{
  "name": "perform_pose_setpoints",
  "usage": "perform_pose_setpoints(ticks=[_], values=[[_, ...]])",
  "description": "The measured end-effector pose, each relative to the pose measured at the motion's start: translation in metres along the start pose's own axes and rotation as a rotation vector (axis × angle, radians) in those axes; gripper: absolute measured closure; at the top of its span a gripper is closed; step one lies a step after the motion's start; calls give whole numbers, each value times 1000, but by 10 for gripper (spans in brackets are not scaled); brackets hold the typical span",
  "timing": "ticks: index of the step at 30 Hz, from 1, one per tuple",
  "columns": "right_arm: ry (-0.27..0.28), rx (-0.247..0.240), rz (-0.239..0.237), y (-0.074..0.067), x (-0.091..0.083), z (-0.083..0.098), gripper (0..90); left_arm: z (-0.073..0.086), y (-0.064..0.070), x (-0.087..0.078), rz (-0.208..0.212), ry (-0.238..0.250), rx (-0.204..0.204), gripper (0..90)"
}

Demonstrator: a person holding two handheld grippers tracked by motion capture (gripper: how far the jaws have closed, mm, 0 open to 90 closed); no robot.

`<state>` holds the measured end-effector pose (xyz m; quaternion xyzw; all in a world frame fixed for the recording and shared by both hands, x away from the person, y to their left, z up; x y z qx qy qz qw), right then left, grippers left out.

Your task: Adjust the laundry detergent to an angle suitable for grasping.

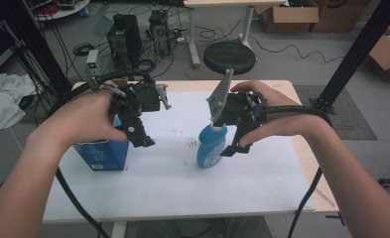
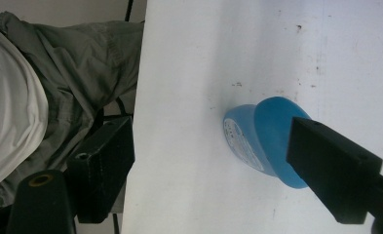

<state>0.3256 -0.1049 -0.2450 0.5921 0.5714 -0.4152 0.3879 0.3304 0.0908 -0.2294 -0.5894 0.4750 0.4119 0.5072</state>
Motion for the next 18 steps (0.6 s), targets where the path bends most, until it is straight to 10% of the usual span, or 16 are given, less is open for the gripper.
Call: perform_pose_setpoints(ticks=[18], values=[[45,12,-25,10,-1,11,185,-5,-11,10,-7,21,-4,76]])
Point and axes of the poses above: each handheld gripper's, and its own axes: x roughly forward along the jaws, z roughly out of its underside, y roughly to its right, the point moved 6 cm from there along x, roughly forward along the jaws, and after that the axes turned 11 degrees about x, right-handed, at the moved point
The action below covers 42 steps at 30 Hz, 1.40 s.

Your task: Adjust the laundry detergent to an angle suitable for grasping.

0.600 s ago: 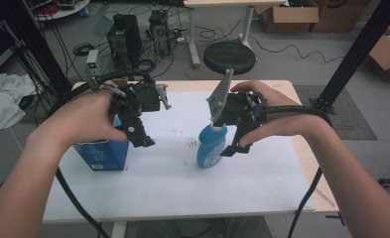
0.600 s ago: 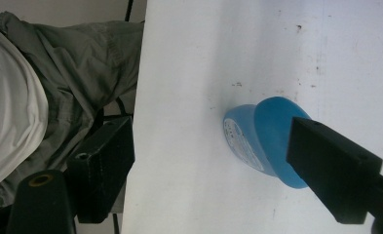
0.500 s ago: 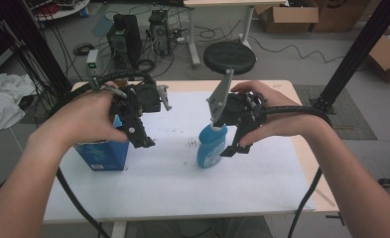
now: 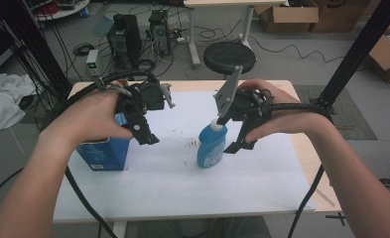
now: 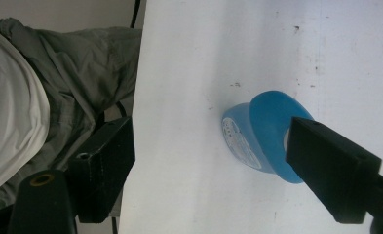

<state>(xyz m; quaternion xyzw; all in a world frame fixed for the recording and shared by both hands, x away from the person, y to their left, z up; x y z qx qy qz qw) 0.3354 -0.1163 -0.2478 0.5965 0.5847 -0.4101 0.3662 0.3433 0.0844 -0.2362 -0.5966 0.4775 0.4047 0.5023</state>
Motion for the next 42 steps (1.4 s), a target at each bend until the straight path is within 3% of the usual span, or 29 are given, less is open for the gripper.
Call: perform_pose_setpoints(ticks=[6,11,15,22,29,42], values=[[14,0,-6,2,-2,2,185,-1,-2,-1,-13,25,8,75],[17,3,-9,3,-2,4,184,0,-1,3,-20,71,-11,75],[30,5,-9,4,-4,4,184,1,0,7,-25,79,-10,75],[43,10,-6,5,-7,6,185,-2,2,12,-41,149,-14,73],[56,22,-5,6,-11,9,185,-5,4,27,-59,165,-12,62],[66,25,-3,8,-15,13,185,-22,7,61,-23,232,-37,54]])
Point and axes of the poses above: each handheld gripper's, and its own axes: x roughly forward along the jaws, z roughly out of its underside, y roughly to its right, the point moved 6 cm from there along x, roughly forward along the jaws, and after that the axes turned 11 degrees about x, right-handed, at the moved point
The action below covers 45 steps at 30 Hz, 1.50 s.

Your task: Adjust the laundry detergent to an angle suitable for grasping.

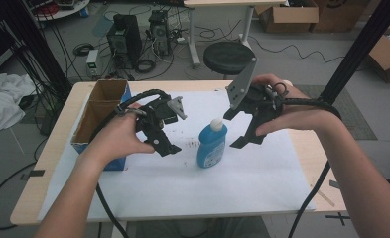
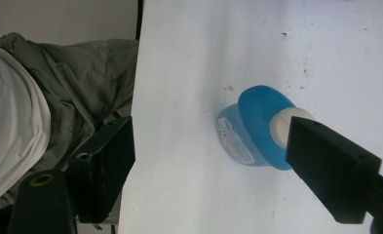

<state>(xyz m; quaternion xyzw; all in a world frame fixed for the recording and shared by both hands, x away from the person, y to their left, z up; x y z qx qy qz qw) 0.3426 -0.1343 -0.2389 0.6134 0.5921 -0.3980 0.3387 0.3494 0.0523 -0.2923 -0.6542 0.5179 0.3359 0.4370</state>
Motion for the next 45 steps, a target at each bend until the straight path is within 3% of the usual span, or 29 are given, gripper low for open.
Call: perform_pose_setpoints(ticks=[25,31,45], values=[[3,8,0,1,0,4,186,-18,0,63,26,92,-20,53],[4,8,4,-1,-2,6,186,-22,-2,74,31,91,-26,51],[9,6,6,-2,-3,5,186,-26,-5,97,60,189,-78,53]])
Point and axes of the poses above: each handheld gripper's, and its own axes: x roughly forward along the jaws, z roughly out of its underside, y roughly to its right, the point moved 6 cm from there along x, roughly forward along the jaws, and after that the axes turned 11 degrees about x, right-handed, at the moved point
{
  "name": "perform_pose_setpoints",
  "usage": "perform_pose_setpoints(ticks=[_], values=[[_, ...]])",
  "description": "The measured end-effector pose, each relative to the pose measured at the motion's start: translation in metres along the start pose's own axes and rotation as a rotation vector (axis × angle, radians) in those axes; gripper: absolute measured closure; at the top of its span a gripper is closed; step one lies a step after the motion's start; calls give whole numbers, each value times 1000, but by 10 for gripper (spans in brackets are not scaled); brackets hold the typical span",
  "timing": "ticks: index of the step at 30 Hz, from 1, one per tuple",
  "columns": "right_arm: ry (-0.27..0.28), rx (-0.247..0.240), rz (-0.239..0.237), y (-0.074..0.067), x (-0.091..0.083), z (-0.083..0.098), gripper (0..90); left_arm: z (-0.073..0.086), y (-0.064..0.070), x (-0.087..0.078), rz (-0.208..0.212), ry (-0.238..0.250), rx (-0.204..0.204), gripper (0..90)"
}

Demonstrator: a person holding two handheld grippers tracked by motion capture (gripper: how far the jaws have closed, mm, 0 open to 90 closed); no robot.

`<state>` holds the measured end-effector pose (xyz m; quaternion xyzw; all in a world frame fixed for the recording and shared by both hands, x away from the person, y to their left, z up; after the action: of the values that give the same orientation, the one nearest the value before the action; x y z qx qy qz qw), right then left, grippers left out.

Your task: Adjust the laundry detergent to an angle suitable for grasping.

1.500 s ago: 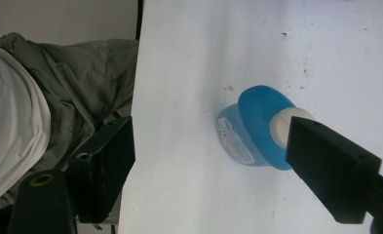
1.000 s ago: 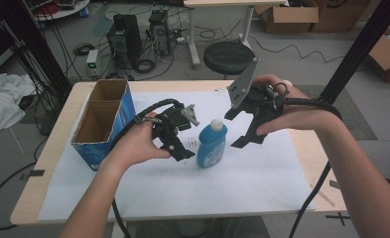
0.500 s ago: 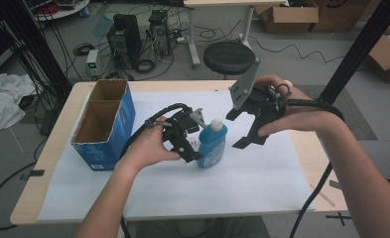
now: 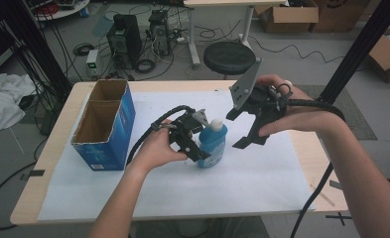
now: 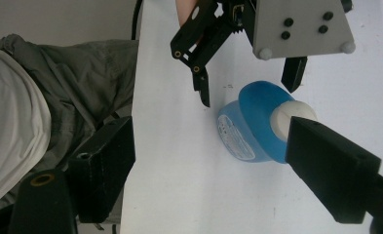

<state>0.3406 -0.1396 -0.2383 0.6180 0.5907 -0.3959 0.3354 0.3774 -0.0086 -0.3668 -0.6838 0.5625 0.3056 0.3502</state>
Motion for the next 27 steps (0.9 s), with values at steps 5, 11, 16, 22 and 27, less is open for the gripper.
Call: perform_pose_setpoints(ticks=[5,11,16,22,27], values=[[1,0,-1,0,1,0,187,-1,-1,7,6,31,-12,54],[0,4,-3,0,1,1,187,-3,-3,14,14,66,-24,66],[2,8,-6,0,2,2,187,-4,-5,20,7,85,-32,72],[-1,8,-2,0,1,4,187,-6,-7,24,4,116,-29,127],[-3,8,-2,1,1,4,188,-7,-7,27,-26,119,-26,159]])
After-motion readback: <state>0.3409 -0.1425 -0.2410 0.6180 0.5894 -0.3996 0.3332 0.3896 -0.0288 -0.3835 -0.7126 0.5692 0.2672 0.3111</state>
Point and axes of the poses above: each handheld gripper's, and its own axes: x roughly forward along the jaws, z roughly out of its underside, y roughly to its right, the point moved 6 cm from there along x, roughly forward along the jaws, and after that the axes turned 11 degrees about x, right-handed, at the moved point
